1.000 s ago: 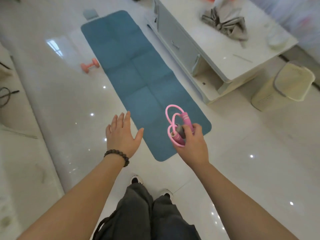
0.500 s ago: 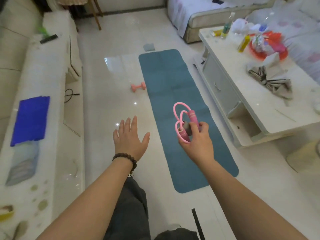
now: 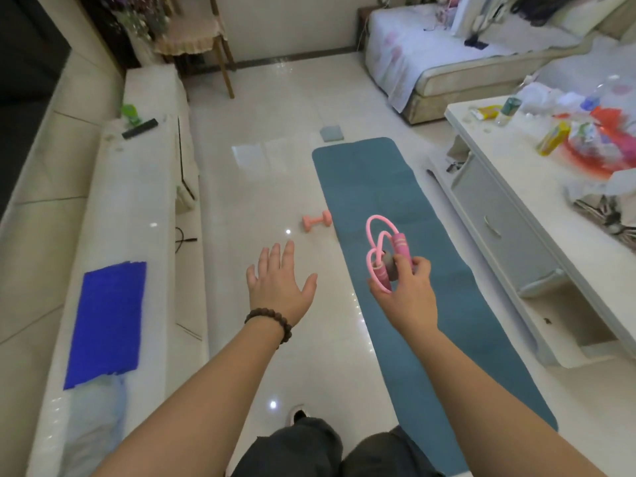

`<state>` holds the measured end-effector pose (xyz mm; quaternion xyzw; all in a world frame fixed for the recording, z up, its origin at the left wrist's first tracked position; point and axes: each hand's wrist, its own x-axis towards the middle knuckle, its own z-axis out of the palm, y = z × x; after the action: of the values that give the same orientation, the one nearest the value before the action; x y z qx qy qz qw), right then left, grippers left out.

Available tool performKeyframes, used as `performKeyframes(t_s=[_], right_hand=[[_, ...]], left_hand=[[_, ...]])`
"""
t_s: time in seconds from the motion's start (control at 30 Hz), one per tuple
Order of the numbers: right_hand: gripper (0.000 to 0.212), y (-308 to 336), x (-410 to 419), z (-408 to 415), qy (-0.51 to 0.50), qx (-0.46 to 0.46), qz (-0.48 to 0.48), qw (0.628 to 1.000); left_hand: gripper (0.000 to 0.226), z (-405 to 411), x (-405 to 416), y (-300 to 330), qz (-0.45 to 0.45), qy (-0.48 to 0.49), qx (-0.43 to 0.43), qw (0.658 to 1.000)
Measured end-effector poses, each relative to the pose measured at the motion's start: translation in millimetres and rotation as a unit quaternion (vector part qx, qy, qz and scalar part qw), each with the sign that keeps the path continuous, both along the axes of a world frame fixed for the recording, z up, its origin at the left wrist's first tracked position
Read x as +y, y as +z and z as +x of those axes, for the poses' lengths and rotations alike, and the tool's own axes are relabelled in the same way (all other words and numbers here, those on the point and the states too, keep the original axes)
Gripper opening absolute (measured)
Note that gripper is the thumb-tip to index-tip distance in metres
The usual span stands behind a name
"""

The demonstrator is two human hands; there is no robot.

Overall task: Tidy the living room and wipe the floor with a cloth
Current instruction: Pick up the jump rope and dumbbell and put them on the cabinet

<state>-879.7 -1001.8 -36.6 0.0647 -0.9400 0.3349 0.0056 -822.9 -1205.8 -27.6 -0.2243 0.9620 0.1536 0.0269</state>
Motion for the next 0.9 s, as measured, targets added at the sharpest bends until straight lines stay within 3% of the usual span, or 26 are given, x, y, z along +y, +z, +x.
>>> performKeyframes(t_s=[0.43, 0.7, 0.9], right_hand=[[0.055, -32.4, -110.1, -151.4, -0.018, -0.028, 0.008, 0.999], [0.061, -92.8, -168.5, -330.7, -0.071, -0.068, 0.006, 0.995], [0.061, -101.9, -198.6, -441.6, -0.110, -0.105, 0.011, 0.988]], left_hand=[[0.073, -150.3, -116.9, -31.7, 0.002, -0.018, -0.021, 1.000], [0.074, -341.8, -189.3, -79.3, -0.019, -0.067, -0.085, 0.994], [0.073, -484.2, -231.7, -91.1, -0.017, -0.095, -0.109, 0.989]])
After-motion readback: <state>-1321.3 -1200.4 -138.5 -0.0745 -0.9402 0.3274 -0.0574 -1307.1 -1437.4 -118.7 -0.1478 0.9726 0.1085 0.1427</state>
